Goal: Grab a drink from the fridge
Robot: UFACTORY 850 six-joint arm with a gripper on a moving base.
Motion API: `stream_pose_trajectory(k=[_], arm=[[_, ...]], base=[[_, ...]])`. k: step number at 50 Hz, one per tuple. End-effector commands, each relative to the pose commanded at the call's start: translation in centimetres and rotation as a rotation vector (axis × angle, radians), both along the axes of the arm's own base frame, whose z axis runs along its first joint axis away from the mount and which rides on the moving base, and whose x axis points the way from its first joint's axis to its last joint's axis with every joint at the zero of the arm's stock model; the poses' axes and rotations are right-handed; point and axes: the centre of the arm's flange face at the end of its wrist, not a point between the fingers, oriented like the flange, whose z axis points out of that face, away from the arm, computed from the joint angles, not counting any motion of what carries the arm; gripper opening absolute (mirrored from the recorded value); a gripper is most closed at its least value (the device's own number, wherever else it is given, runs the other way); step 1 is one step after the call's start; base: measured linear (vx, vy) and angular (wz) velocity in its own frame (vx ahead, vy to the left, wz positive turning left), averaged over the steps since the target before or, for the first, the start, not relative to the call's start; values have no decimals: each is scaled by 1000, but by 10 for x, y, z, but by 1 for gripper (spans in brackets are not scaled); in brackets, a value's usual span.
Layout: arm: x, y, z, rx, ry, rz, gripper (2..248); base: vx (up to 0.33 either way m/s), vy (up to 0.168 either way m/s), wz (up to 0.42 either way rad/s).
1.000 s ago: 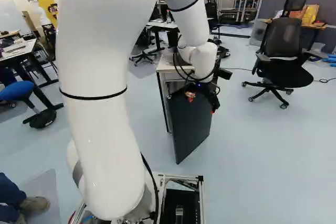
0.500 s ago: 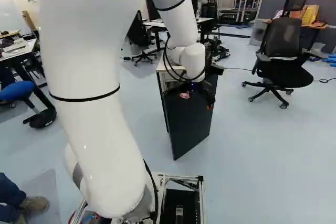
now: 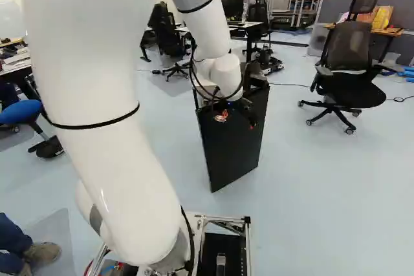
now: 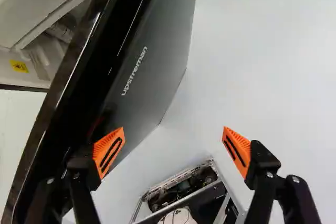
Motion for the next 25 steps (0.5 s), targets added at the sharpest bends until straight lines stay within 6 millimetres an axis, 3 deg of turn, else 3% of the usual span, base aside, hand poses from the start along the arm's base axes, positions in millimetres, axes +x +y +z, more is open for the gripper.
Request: stream_pose_trajectory(k=[25], arm=[[-1,42,1,-5,-6,83,247]], base=[[0,0,0]])
